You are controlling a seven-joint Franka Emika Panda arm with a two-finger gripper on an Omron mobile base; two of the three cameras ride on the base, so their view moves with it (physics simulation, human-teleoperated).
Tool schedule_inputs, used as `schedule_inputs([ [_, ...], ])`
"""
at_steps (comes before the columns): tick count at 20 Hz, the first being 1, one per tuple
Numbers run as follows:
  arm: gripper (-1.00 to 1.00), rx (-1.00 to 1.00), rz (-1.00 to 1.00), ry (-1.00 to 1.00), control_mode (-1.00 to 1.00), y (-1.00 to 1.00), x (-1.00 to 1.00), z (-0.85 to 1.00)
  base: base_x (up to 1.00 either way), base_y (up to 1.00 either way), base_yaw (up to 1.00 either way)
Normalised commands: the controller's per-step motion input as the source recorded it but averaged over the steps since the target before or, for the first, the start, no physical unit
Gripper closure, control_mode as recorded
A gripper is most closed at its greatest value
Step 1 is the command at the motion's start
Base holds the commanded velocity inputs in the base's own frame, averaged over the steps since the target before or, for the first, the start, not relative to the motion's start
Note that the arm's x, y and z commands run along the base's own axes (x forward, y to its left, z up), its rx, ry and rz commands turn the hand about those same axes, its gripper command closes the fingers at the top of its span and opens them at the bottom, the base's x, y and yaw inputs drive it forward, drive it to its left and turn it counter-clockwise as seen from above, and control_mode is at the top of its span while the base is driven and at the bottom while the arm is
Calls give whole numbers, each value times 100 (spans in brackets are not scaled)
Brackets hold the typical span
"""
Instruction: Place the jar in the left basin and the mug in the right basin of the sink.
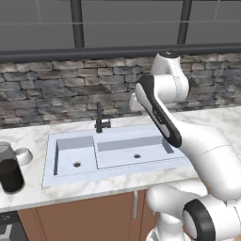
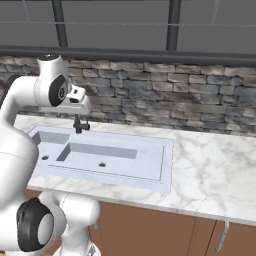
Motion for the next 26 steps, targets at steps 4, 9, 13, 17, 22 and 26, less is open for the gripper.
schedule_inputs([
  [4,-100,1,0,1,-100,36,0,0,0,0,0],
  [9,-100,2,0,3,-100,34,0,0,0,0,0],
  [13,-100,2,0,5,-100,39,0,0,0,0,0],
  [17,-100,1,0,6,-100,45,-1,0,0,0,0],
  [22,-100,1,0,7,-100,51,-7,0,0,0,0],
  [26,-100,0,0,7,-100,52,-10,0,0,0,0],
])
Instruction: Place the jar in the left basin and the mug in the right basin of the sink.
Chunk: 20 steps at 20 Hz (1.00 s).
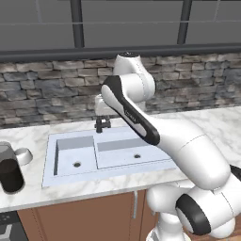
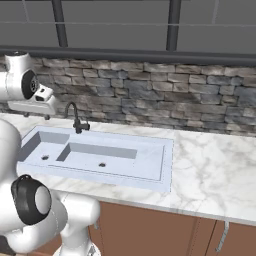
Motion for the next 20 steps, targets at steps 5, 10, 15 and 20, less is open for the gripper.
schedule_inputs([
  [5,-100,0,0,3,-100,55,-1,5,0,0,0],
  [10,-100,0,0,0,-100,53,-2,14,0,0,0],
  [15,-100,0,0,1,-100,48,-5,5,0,0,0],
  [20,-100,0,1,0,-100,35,-6,1,0,0,0],
])
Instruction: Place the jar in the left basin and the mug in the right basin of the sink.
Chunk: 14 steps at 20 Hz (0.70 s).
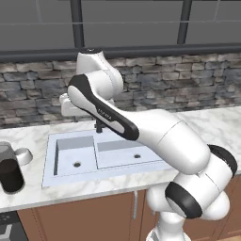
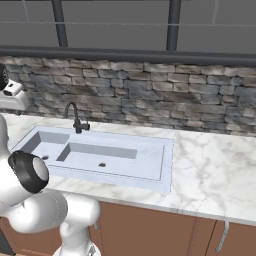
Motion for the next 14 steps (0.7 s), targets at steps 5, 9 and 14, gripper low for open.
schedule_inputs([
  [5,-100,0,2,0,-100,38,-7,0,0,0,0],
  [9,-100,0,5,0,-100,30,-19,0,0,0,0],
  [14,-100,0,4,0,-100,30,-1,0,0,0,0],
])
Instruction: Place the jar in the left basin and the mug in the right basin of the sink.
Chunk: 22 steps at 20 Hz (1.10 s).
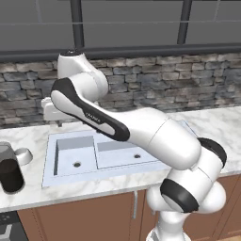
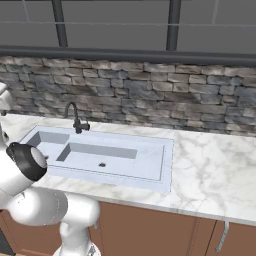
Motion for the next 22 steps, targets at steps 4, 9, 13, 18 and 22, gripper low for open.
schedule_inputs([
  [4,-100,1,5,0,-100,18,0,0,0,0,0],
  [9,-100,0,5,0,-100,22,0,0,0,0,0],
  [13,-100,0,4,0,-100,32,0,0,0,0,0],
  [18,-100,1,4,0,-100,34,0,0,0,0,0],
  [22,-100,1,5,0,-100,32,0,-2,0,0,0],
])
